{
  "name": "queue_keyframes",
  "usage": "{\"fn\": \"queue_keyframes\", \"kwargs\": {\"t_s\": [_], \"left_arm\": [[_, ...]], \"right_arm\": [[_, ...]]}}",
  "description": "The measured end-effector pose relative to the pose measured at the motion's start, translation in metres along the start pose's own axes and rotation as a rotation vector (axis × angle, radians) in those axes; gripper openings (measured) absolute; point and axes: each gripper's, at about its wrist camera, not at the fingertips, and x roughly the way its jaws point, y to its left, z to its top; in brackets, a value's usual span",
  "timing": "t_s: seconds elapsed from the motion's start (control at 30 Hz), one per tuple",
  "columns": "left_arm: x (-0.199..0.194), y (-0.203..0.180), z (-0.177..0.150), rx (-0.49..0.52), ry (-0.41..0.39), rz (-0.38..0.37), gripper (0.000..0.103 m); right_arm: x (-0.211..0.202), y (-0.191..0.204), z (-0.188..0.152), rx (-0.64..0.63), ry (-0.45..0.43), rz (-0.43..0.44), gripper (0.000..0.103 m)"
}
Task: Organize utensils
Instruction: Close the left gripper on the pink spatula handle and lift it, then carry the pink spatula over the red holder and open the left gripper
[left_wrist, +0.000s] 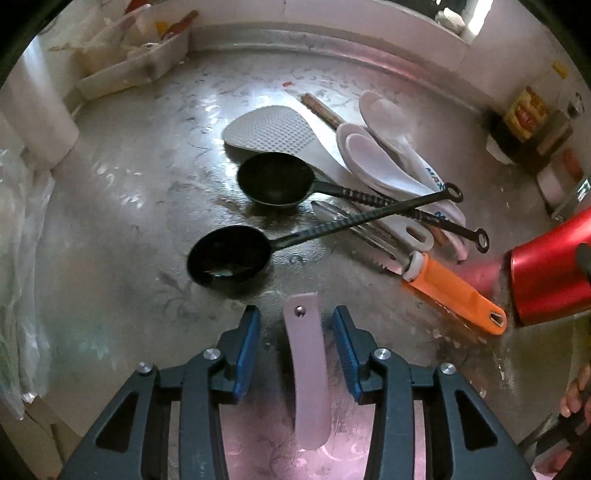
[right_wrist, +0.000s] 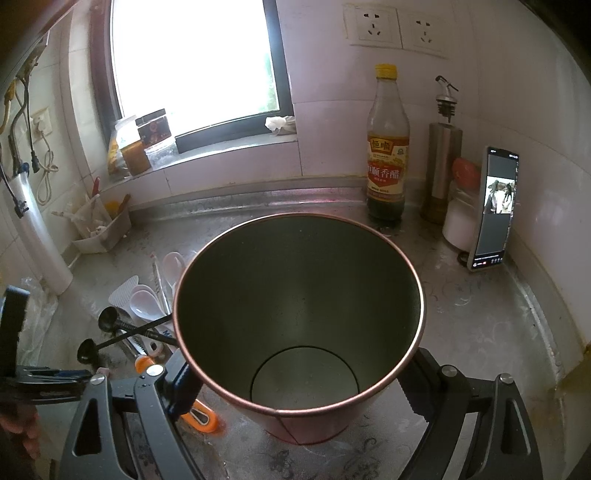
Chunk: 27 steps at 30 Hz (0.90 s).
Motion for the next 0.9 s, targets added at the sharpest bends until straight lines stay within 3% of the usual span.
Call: {"fn": "queue_keyframes", "kwargs": {"t_s": [0.13,0.23,0.3,0.33,0.57,0.9], "left_arm": [[0.004,-0.017,0.002,0.064,0.003,0.069,0.042],[0.005,-0.023,0.002,0.072,-0.005,0.066,0.038],[0.005,-0.026,0.002,0.079,-0.012,0.064,0.033],[0.005,-0.027,0.001,0.087,-0.017,0.065,0.023],[-0.005,-0.016,-0.006,0.057,-0.06,-0.006,0.022],[-0.061,-0.016,-0.011,0.081,-0.229,-0.036,0.022]], "right_arm": [[0.0,-0.001,0.0,0.004,-0.001,0.004,0.09],[0.0,-0.002,0.0,0.006,-0.002,0.006,0.09],[0.0,-0.003,0.0,0.006,-0.002,0.007,0.09],[0.0,-0.003,0.0,0.005,-0.002,0.007,0.09],[0.0,-0.001,0.0,-0.002,-0.002,0.002,0.09],[0.0,0.0,0.0,-0.003,-0.002,0.001,0.09]]}}
